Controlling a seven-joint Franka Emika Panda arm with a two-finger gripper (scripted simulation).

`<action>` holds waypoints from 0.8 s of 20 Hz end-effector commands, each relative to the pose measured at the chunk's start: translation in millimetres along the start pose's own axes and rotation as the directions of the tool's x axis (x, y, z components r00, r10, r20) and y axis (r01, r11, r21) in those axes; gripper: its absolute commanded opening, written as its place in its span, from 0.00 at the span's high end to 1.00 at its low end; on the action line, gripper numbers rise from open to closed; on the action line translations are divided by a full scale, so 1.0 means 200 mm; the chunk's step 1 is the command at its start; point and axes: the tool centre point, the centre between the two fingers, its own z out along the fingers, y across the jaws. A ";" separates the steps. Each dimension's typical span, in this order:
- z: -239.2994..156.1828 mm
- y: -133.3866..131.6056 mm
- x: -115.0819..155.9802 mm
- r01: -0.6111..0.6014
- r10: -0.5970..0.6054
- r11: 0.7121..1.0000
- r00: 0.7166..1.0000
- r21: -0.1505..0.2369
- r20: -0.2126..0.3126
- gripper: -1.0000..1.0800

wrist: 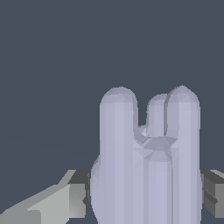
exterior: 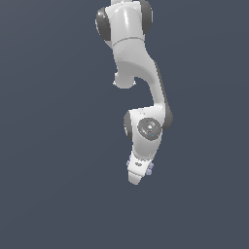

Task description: Pick up the object and move it to a goal position.

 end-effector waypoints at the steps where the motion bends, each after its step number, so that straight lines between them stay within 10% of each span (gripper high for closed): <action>1: 0.00 0.00 0.00 0.000 0.000 1.000 1.000 0.000 0.000 1.00; 16: -0.30 -0.05 0.04 0.001 -0.001 1.000 1.000 -0.001 0.001 1.00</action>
